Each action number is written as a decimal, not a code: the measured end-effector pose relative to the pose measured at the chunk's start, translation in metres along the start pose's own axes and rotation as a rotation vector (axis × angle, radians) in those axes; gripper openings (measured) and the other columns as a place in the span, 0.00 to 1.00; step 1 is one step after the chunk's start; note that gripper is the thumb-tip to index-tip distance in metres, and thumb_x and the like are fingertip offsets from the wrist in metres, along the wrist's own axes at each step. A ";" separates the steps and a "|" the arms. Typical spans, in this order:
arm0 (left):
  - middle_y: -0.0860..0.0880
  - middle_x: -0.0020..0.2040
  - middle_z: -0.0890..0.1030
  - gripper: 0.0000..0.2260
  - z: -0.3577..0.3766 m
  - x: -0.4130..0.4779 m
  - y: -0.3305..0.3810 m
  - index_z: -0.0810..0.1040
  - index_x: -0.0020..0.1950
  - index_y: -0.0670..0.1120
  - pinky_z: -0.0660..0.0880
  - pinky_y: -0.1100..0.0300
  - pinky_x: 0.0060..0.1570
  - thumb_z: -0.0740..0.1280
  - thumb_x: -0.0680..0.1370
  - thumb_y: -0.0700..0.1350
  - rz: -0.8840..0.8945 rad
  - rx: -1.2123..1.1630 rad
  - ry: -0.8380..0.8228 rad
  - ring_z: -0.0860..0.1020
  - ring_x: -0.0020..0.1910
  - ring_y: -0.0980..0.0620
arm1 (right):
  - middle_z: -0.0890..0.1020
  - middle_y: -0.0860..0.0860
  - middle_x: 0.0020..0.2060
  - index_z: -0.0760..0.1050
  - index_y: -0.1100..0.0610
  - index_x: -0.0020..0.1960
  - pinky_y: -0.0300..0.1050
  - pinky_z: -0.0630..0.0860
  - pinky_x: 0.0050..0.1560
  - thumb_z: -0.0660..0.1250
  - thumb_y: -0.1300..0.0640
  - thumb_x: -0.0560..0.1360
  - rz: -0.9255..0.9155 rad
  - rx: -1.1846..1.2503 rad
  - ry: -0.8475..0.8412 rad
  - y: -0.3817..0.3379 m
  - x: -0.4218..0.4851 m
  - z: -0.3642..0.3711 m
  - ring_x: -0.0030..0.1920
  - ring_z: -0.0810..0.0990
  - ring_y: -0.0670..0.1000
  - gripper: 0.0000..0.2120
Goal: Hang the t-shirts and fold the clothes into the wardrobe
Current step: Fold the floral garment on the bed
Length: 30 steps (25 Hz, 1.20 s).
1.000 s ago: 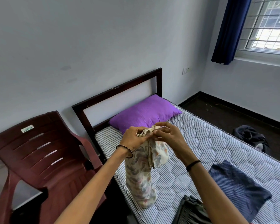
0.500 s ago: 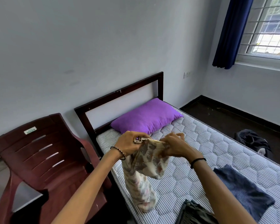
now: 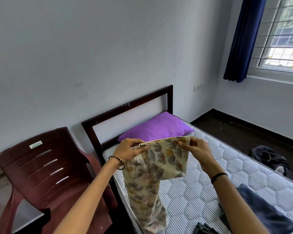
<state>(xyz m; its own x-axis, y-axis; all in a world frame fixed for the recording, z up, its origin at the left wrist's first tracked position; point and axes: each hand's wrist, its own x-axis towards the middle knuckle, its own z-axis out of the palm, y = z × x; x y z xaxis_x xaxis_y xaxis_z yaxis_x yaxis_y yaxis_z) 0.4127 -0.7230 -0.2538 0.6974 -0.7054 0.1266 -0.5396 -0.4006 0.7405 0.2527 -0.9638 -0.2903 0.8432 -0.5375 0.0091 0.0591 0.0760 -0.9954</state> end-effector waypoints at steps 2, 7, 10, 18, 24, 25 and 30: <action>0.55 0.40 0.85 0.11 -0.008 0.010 0.009 0.84 0.46 0.52 0.77 0.50 0.49 0.75 0.72 0.58 0.010 0.114 -0.020 0.82 0.41 0.57 | 0.88 0.54 0.43 0.84 0.63 0.51 0.35 0.80 0.42 0.76 0.64 0.74 -0.060 0.025 0.054 -0.009 0.006 0.002 0.43 0.86 0.47 0.07; 0.49 0.37 0.78 0.16 -0.018 0.017 0.044 0.68 0.61 0.53 0.67 0.62 0.35 0.71 0.78 0.49 0.216 0.241 -0.109 0.69 0.26 0.60 | 0.88 0.53 0.43 0.84 0.60 0.51 0.37 0.81 0.44 0.77 0.60 0.74 -0.193 -0.026 0.125 -0.038 0.022 0.004 0.44 0.86 0.47 0.07; 0.45 0.44 0.79 0.12 -0.016 0.020 0.059 0.72 0.62 0.58 0.73 0.57 0.42 0.64 0.81 0.44 0.356 0.392 -0.239 0.71 0.33 0.56 | 0.87 0.51 0.42 0.84 0.58 0.50 0.36 0.80 0.42 0.77 0.58 0.74 -0.222 -0.041 0.176 -0.048 0.028 0.005 0.42 0.85 0.44 0.06; 0.49 0.39 0.81 0.12 -0.018 0.020 0.066 0.83 0.60 0.51 0.67 0.73 0.33 0.64 0.80 0.41 0.133 0.424 -0.273 0.74 0.30 0.63 | 0.87 0.52 0.43 0.84 0.59 0.50 0.37 0.80 0.42 0.77 0.57 0.74 -0.215 -0.048 0.121 -0.047 0.030 0.010 0.43 0.85 0.46 0.08; 0.48 0.51 0.85 0.12 -0.020 0.033 0.058 0.85 0.58 0.47 0.67 0.77 0.32 0.65 0.78 0.40 -0.058 0.261 -0.029 0.73 0.33 0.61 | 0.86 0.52 0.42 0.80 0.60 0.48 0.43 0.81 0.46 0.76 0.59 0.75 -0.196 -0.017 0.064 -0.036 0.032 0.023 0.45 0.84 0.48 0.06; 0.47 0.50 0.85 0.11 -0.021 0.034 0.058 0.85 0.57 0.46 0.68 0.77 0.32 0.66 0.78 0.40 -0.086 0.224 0.035 0.74 0.34 0.60 | 0.86 0.53 0.43 0.79 0.62 0.49 0.46 0.81 0.47 0.75 0.60 0.76 -0.194 -0.015 0.057 -0.034 0.032 0.026 0.45 0.84 0.49 0.07; 0.45 0.43 0.85 0.08 -0.027 0.045 0.057 0.87 0.49 0.42 0.74 0.73 0.33 0.68 0.75 0.37 -0.245 0.073 0.246 0.81 0.38 0.53 | 0.87 0.49 0.42 0.75 0.55 0.60 0.40 0.81 0.41 0.70 0.64 0.79 -0.384 -0.266 0.010 -0.028 0.024 0.038 0.41 0.85 0.45 0.11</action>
<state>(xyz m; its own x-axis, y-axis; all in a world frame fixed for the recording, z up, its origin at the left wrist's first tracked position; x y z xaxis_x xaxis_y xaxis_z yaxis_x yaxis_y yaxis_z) 0.4261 -0.7613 -0.1879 0.8982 -0.4250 0.1126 -0.3684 -0.5877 0.7203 0.2915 -0.9469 -0.2587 0.7819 -0.4928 0.3819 0.2257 -0.3473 -0.9102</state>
